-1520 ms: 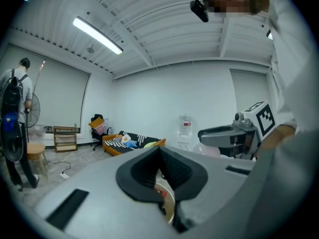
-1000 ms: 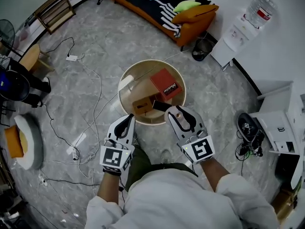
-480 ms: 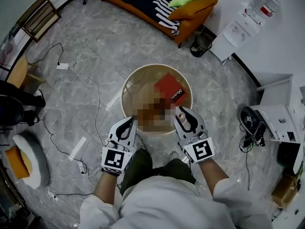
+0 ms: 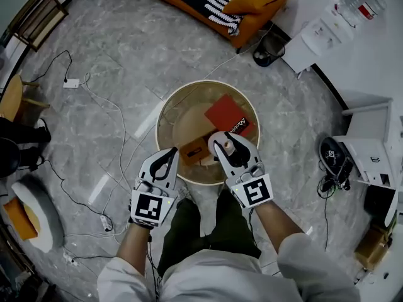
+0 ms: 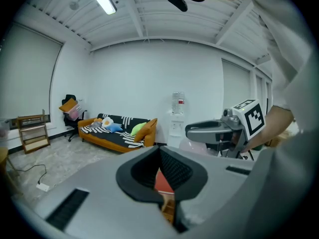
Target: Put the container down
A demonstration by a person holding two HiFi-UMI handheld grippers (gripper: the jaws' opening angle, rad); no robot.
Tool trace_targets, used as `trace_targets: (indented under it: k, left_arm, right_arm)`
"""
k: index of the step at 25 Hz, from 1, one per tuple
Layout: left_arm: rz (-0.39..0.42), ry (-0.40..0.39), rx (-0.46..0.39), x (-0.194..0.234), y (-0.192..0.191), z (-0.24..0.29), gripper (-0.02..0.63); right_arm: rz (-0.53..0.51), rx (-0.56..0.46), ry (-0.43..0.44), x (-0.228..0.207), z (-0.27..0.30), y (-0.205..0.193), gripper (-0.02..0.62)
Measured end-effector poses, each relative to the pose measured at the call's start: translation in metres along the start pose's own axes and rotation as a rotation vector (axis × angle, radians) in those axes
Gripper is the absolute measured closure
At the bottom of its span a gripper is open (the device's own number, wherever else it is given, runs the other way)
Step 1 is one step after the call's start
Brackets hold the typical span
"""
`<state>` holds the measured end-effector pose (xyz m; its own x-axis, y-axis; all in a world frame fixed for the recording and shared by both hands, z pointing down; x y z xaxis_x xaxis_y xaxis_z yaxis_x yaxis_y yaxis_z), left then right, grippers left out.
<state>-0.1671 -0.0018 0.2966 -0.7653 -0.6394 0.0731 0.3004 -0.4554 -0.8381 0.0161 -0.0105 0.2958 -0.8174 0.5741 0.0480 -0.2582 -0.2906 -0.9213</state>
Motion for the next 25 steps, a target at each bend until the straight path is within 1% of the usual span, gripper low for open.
trace_targets:
  k: [2,3,5,6,10,17,25]
  left_arm:
    - [0.034,0.012,-0.006,0.007,-0.006,0.021,0.598]
    - [0.037,0.021,-0.002,0.011,-0.011,0.031,0.598]
    - [0.012,0.035,0.024,0.017,-0.024,0.051,0.598]
    - [0.002,0.039,0.036,0.020,-0.031,0.061,0.598]
    - [0.015,0.055,0.056,0.035,-0.056,0.101,0.598]
    - [-0.016,0.066,0.121,0.055,-0.104,0.160,0.598]
    - [-0.055,0.063,0.163,0.074,-0.149,0.203,0.598]
  right_arm:
    - [0.022,0.061,0.032,-0.003,0.024,-0.022,0.449]
    - [0.029,0.091,0.047,-0.005,0.036,-0.033,0.449]
    - [0.030,0.115,0.069,-0.009,0.060,-0.052,0.449]
    - [0.029,0.119,0.077,-0.011,0.071,-0.061,0.449]
    - [0.025,0.125,0.103,-0.020,0.113,-0.094,0.449]
    - [0.045,0.137,0.134,-0.030,0.174,-0.151,0.449]
    - [0.055,0.154,0.157,-0.029,0.223,-0.205,0.448]
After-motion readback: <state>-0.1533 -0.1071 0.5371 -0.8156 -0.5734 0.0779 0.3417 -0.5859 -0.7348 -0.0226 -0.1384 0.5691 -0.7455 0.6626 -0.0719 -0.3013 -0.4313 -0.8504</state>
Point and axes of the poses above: the fingertips, and each gripper's own axes: z forward along the fingers, x to its left, y out of its top, the point moved 6 cm from there along -z, backward along the fingers, and after that the axes turned 12 degrees about x, right-handed, at the moved point
